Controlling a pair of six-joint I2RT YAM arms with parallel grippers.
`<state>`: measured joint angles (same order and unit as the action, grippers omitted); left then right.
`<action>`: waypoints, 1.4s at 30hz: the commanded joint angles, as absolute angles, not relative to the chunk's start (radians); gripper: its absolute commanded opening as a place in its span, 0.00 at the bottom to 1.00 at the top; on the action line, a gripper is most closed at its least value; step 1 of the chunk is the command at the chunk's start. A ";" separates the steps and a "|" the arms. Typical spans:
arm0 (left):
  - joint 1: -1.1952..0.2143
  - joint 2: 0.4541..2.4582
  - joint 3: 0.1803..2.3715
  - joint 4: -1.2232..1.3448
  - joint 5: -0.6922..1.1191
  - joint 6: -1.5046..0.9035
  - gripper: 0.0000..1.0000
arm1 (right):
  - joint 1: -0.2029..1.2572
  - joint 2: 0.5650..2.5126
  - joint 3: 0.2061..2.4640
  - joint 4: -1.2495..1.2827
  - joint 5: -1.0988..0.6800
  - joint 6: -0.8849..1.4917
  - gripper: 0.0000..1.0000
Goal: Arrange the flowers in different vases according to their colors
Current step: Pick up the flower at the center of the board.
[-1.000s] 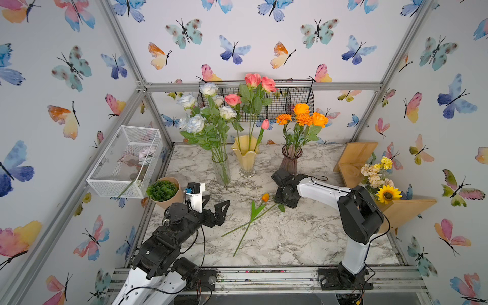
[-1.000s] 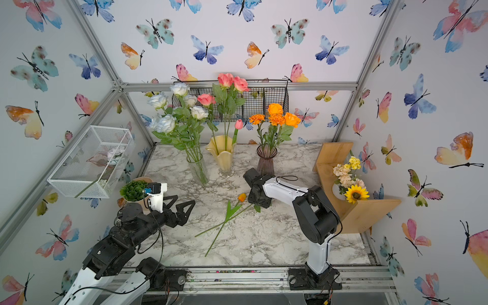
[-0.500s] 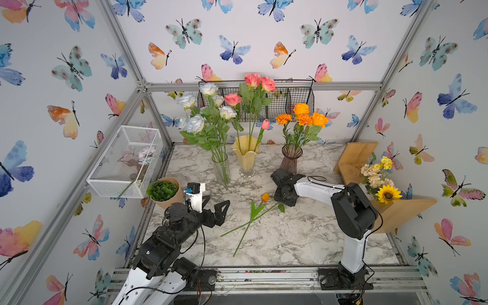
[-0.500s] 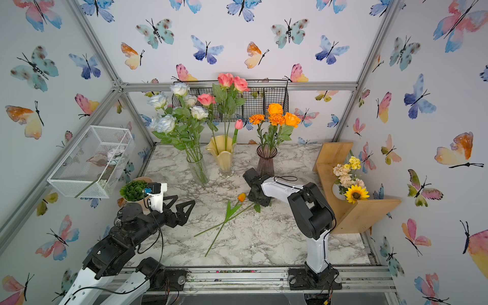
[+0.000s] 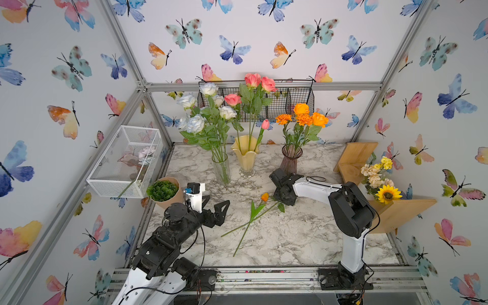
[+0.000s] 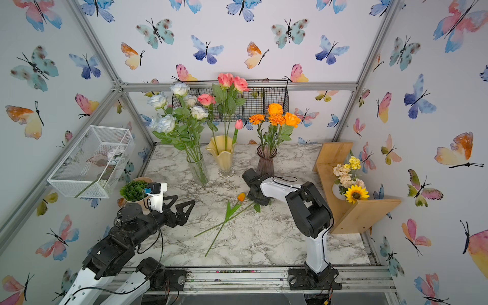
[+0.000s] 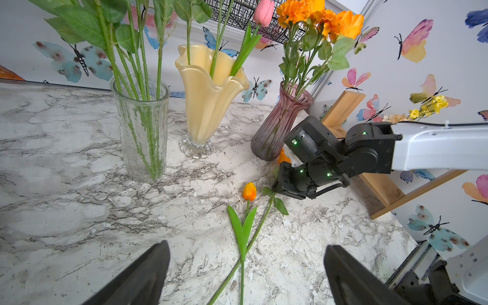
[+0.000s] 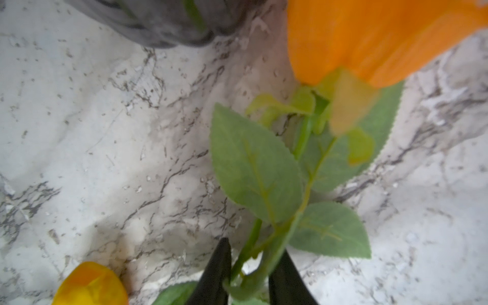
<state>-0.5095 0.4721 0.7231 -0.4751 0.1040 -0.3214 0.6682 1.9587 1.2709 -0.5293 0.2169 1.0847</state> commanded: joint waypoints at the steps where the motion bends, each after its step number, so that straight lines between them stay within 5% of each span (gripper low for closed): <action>1: -0.504 0.464 0.710 -0.458 0.141 -0.311 0.97 | 0.664 1.979 1.217 -0.509 0.240 1.129 0.17; 8: -0.554 0.655 0.745 -0.464 0.277 -0.346 0.94 | 0.664 1.900 1.176 -0.474 0.259 1.172 0.05; 16: -0.906 0.911 0.740 -0.445 -0.022 -0.517 0.95 | 0.664 1.805 1.086 -0.411 0.282 1.199 0.02; 20: -0.962 0.994 0.713 -0.401 -0.066 -0.574 0.93 | 0.664 1.711 1.060 -0.402 0.302 1.177 0.02; 29: -0.963 0.900 0.625 -0.301 -0.075 -0.603 0.95 | 0.664 1.369 0.988 -0.356 0.431 1.008 0.02; 42: -0.962 0.767 0.578 -0.340 -0.051 -0.686 0.99 | 0.664 1.058 1.152 -0.201 0.463 0.469 0.02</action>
<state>-0.9588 0.7841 0.5777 -0.3145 -0.0479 -0.6487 0.6670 1.0981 1.0996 -0.2668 0.4274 0.6518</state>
